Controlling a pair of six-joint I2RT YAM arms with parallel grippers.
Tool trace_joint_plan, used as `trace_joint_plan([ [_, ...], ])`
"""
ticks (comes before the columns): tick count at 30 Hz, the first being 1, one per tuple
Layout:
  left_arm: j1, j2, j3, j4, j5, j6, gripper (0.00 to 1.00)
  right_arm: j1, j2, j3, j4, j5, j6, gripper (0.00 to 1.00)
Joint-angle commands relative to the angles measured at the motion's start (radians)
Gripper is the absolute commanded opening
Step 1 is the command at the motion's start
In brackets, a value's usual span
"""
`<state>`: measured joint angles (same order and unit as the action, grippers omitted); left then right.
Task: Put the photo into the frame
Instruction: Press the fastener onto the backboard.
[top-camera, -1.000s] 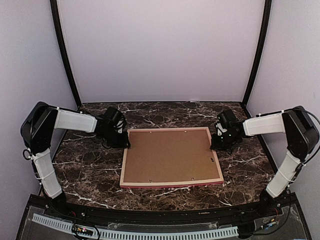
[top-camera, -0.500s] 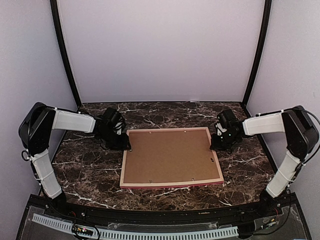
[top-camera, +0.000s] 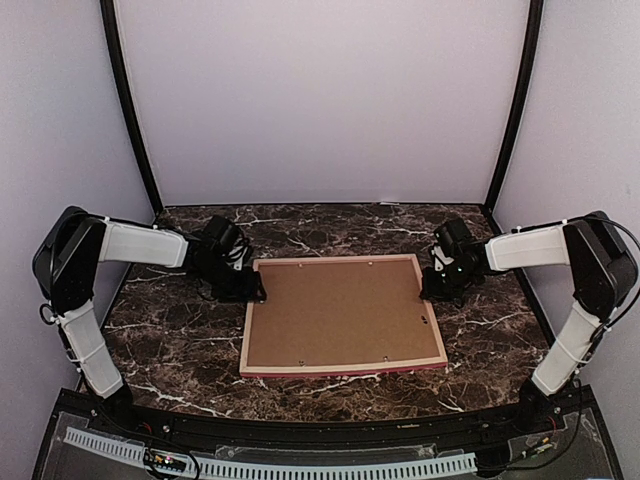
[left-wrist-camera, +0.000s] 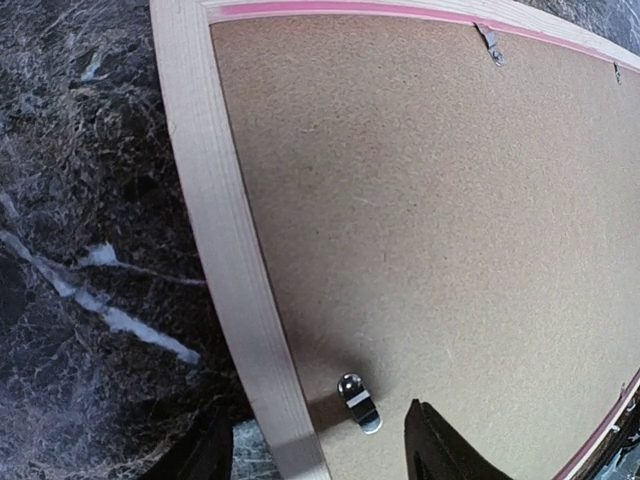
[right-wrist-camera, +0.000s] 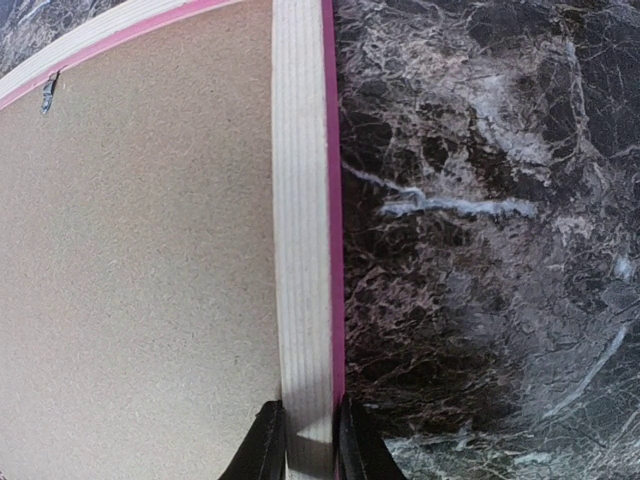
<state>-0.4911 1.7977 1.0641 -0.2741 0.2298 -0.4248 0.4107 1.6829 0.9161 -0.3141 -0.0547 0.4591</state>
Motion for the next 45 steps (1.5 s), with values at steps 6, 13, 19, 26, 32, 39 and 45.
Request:
trace_joint_plan([
  [6, -0.053, 0.04, 0.049, -0.056, -0.092, 0.045, 0.58, 0.01, 0.02, -0.014, 0.012, -0.039, 0.018, 0.19],
  [13, -0.064, 0.055, 0.061, -0.078, -0.144, 0.046, 0.44, 0.01, 0.03, -0.01, 0.015, -0.048, 0.016, 0.19],
  [19, -0.064, 0.055, 0.056, -0.077, -0.147, 0.044, 0.34, 0.01, 0.035, -0.01, 0.016, -0.048, 0.012, 0.19],
  [26, -0.064, 0.054, 0.056, -0.081, -0.147, 0.044, 0.27, 0.01, 0.046, -0.01, 0.023, -0.055, 0.01, 0.19],
  [32, -0.064, 0.047, 0.052, -0.08, -0.142, 0.044, 0.27, 0.01, 0.051, -0.008, 0.023, -0.058, 0.008, 0.19],
  [39, -0.064, 0.01, 0.041, -0.075, -0.106, 0.034, 0.51, 0.01, 0.042, -0.003, 0.02, -0.061, 0.009, 0.21],
  [45, -0.064, -0.038, 0.012, -0.077, -0.1, 0.02, 0.59, 0.009, 0.041, -0.002, 0.018, -0.063, 0.01, 0.23],
])
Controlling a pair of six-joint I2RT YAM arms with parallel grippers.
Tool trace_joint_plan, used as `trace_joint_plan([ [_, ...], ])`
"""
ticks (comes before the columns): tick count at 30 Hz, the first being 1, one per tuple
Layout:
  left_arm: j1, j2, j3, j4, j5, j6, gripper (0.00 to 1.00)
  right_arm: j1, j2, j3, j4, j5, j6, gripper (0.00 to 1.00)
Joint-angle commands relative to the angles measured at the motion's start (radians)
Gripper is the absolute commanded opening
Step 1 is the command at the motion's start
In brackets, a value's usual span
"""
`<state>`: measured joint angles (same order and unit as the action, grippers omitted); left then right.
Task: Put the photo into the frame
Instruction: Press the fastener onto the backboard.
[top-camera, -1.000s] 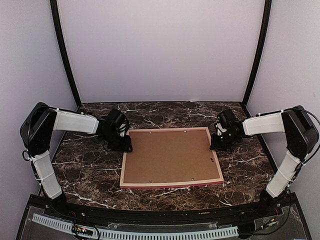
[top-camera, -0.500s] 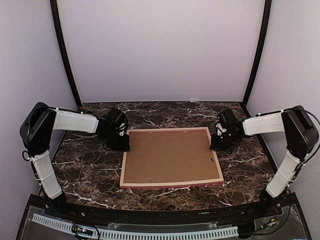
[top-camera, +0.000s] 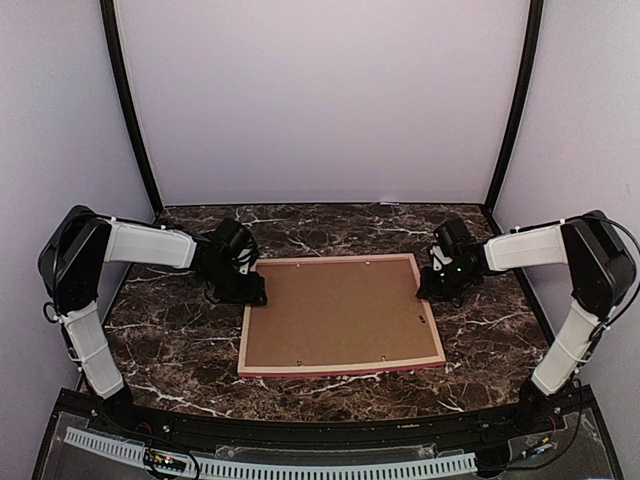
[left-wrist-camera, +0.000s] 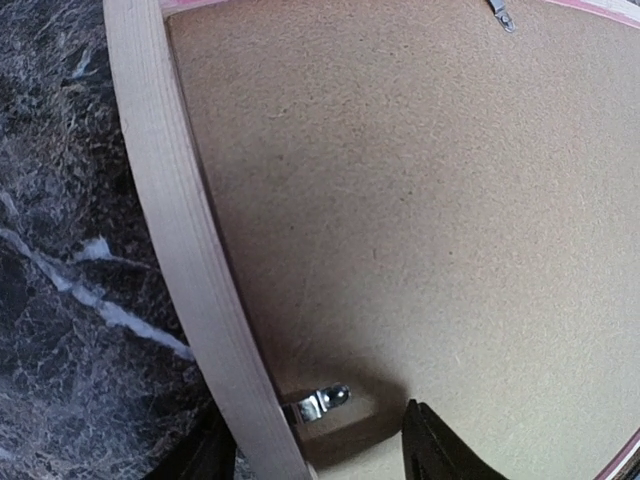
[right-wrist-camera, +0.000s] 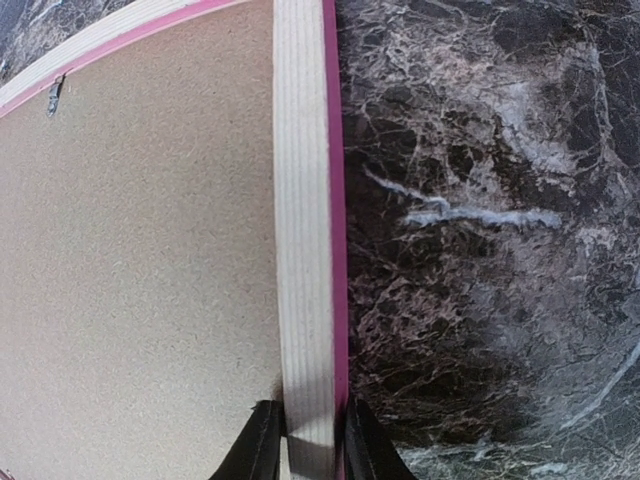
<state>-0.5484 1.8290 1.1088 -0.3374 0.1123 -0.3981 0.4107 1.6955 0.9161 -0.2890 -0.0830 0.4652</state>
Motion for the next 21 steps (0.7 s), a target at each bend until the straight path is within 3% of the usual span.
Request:
trace_joint_plan([
  [1, -0.007, -0.073, -0.036, -0.017, 0.016, -0.01, 0.59, 0.01, 0.026, -0.003, -0.007, -0.035, 0.004, 0.23],
  [8, -0.007, -0.113, -0.089, -0.021, 0.012, -0.03, 0.48, 0.01, 0.011, -0.015, -0.006, -0.032, 0.009, 0.28],
  [21, -0.007, -0.13, -0.137, -0.004, -0.016, -0.074, 0.26, 0.01, -0.054, -0.037, 0.006, -0.041, 0.011, 0.45],
])
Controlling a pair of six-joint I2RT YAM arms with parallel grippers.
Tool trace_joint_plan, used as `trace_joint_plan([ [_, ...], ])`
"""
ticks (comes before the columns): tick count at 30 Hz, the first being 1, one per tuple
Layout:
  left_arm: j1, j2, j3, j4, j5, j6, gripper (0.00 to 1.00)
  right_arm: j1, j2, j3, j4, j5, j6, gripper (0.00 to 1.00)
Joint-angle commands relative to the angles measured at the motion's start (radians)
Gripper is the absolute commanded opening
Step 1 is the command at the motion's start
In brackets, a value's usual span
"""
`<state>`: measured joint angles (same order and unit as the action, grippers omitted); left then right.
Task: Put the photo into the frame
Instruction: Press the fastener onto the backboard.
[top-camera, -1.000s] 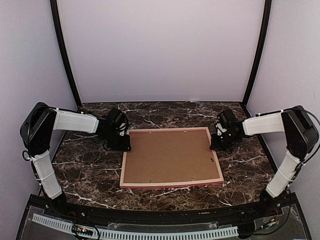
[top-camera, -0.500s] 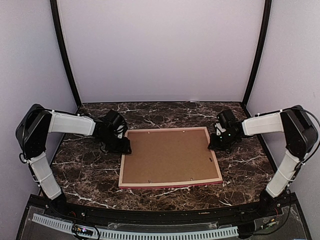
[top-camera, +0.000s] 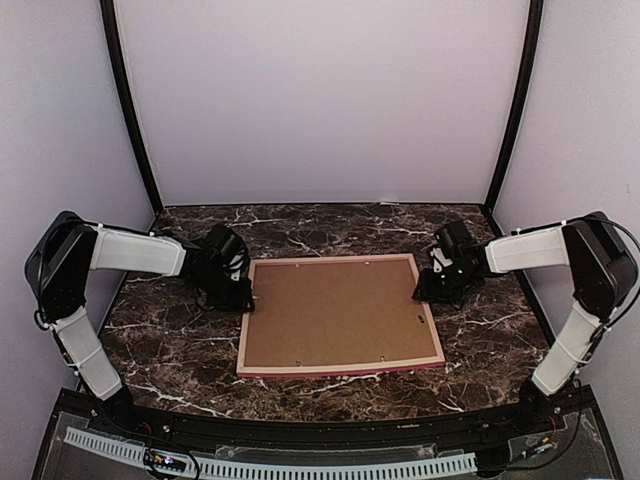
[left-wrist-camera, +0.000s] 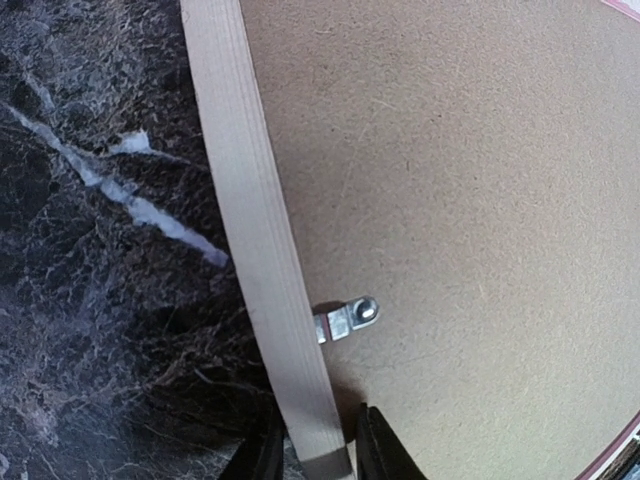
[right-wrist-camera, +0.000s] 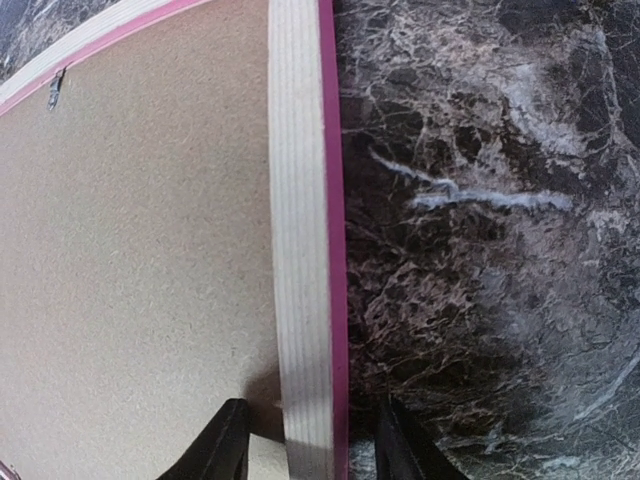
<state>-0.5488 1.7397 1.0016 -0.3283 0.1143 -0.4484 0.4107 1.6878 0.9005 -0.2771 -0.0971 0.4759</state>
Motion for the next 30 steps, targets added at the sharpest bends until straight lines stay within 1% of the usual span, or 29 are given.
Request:
trace_joint_plan([
  [1, -0.007, -0.045, -0.031, -0.012, -0.019, -0.029, 0.24, 0.01, -0.058, -0.024, -0.005, -0.027, 0.0, 0.47],
  [5, -0.006, -0.049, -0.038, -0.004, -0.024, -0.044, 0.22, 0.01, -0.107, -0.043, -0.001, -0.043, -0.002, 0.54],
  [9, -0.007, -0.051, -0.039, 0.003, -0.027, -0.051, 0.2, 0.022, -0.137, -0.071, -0.006, -0.06, -0.005, 0.56],
  [13, -0.007, -0.048, -0.036, -0.001, -0.036, -0.053, 0.2, 0.055, -0.156, -0.099, -0.033, -0.043, -0.004, 0.57],
  [17, -0.007, -0.047, -0.035, -0.001, -0.037, -0.055, 0.19, 0.092, -0.18, -0.131, -0.073, -0.007, 0.006, 0.57],
  [23, -0.007, -0.039, -0.032, 0.002, -0.036, -0.055, 0.19, 0.127, -0.219, -0.172, -0.086, 0.008, 0.029, 0.58],
  [30, -0.007, -0.035, -0.029, 0.0, -0.036, -0.053, 0.19, 0.131, -0.223, -0.196, -0.099, 0.025, 0.02, 0.53],
])
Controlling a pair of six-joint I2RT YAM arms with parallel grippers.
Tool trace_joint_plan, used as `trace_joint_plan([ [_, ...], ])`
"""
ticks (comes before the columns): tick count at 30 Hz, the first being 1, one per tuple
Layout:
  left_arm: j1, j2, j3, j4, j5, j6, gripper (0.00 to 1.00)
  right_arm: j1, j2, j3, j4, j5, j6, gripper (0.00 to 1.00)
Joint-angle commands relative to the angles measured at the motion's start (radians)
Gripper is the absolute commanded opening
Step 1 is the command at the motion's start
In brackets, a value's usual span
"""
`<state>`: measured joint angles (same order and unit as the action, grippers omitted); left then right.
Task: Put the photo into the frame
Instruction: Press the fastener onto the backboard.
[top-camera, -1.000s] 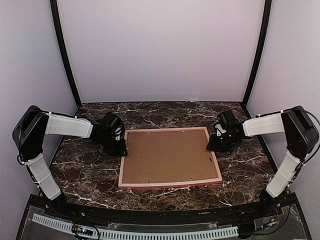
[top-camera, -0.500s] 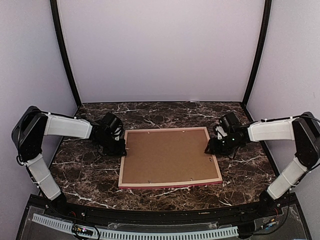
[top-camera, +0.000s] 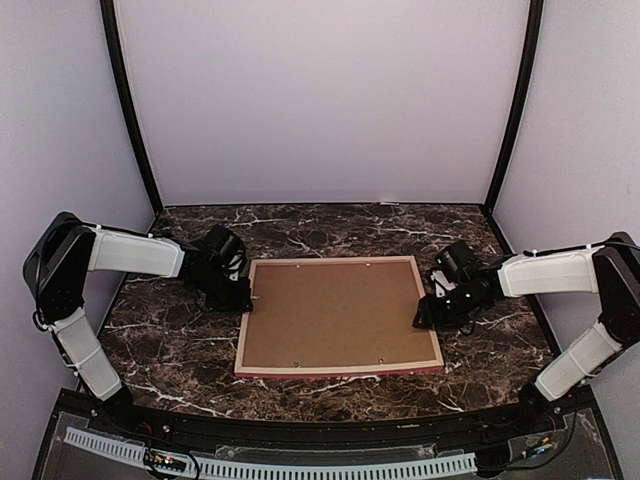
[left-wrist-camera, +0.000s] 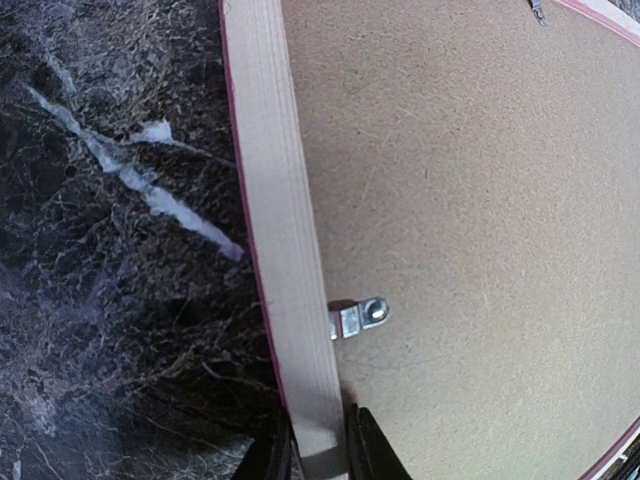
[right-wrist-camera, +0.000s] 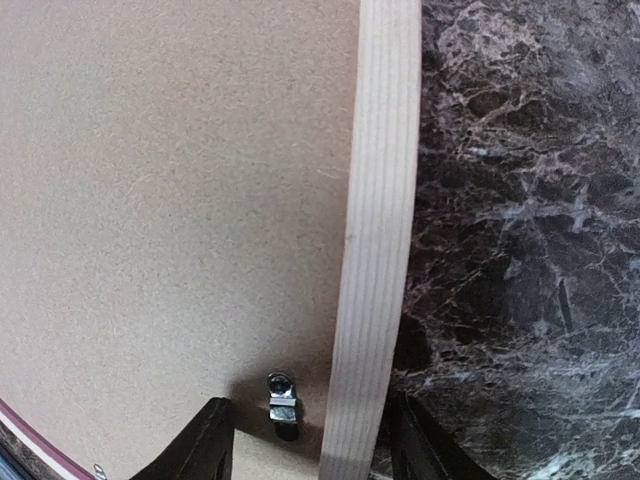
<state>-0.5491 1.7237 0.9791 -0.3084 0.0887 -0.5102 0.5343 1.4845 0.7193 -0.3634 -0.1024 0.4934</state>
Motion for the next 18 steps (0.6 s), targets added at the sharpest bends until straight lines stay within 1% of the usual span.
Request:
trace_joint_plan([
  [1, -0.006, -0.019, -0.007, -0.02, -0.013, 0.01, 0.19, 0.006, -0.02, -0.014, -0.016, 0.037, -0.001, 0.52],
  [6, -0.006, -0.019, -0.007, -0.021, -0.012, 0.01, 0.19, 0.007, -0.003, -0.001, -0.018, 0.047, -0.01, 0.43],
  [12, -0.006, -0.017, -0.007, -0.02, -0.012, 0.011, 0.19, 0.006, 0.017, 0.016, -0.016, 0.042, -0.011, 0.29],
  [15, -0.006, -0.016, -0.004, -0.024, -0.012, 0.015, 0.19, 0.006, 0.021, 0.022, -0.018, 0.04, -0.014, 0.25],
  [18, -0.006, -0.012, 0.0, -0.025, -0.013, 0.017, 0.19, 0.007, 0.023, 0.03, -0.021, 0.041, -0.016, 0.23],
])
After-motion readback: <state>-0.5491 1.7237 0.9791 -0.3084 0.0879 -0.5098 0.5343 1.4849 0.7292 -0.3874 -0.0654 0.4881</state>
